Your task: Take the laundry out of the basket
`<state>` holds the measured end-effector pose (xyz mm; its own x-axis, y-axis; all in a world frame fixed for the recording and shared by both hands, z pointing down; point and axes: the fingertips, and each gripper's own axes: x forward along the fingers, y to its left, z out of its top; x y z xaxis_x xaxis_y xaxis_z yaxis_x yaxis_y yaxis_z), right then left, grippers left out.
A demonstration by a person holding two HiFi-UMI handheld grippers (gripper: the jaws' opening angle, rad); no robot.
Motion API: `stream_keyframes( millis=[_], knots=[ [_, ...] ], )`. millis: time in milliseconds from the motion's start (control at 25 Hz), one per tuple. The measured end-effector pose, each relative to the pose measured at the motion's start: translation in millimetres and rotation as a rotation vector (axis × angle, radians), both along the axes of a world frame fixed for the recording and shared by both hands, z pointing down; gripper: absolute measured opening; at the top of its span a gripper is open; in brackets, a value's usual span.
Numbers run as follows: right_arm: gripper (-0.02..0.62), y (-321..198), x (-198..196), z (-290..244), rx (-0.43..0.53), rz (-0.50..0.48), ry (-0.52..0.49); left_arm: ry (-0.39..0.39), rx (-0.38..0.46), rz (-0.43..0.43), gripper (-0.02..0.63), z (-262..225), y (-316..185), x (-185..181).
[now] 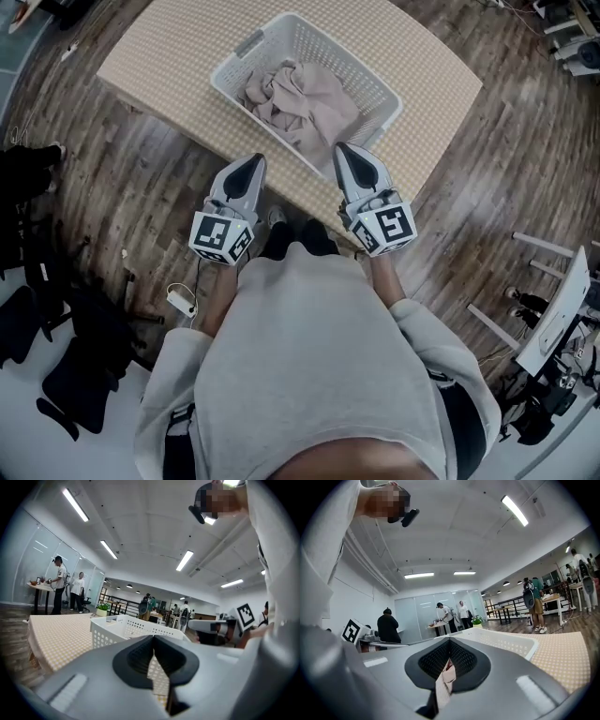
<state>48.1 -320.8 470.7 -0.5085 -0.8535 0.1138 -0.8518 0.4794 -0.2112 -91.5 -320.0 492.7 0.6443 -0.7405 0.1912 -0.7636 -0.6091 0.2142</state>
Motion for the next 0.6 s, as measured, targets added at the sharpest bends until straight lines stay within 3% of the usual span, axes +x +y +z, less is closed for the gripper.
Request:
stream_keyframes(
  millis=[200, 280, 400, 520, 560, 600],
  knots=[
    [-0.002, -4.8, 2.0, 13.4, -0.026, -0.013, -0.014, -0.002, -0.023, -0.011, 0.011, 15.0, -3.2, 0.5],
    [-0.002, -7.4, 0.3, 12.8, -0.016, -0.036, 0.034, 0.000, -0.028, -0.012, 0.011, 17.2, -4.5, 0.3],
    [0.000, -11.5, -10.7, 18.5, 0.022, -0.137, 0.282, 0.008, -0.026, -0.025, 0.011, 16.4, -8.0, -4.3],
    [0.002, -17.5, -20.5, 34.7, 0.066, -0.267, 0.646, 0.013, -0.016, -0.032, 0.011, 13.1, -14.6, -9.1],
    [0.017, -19.1, -21.9, 42.6, 0.086, -0.315, 0.793, 0.016, -0.014, -0.032, 0.011, 12.4, -16.4, -9.9],
    [0.114, -20.7, -22.5, 51.2, 0.106, -0.367, 0.941, 0.020, -0.013, -0.033, 0.011, 12.3, -17.7, -10.5]
  ],
)
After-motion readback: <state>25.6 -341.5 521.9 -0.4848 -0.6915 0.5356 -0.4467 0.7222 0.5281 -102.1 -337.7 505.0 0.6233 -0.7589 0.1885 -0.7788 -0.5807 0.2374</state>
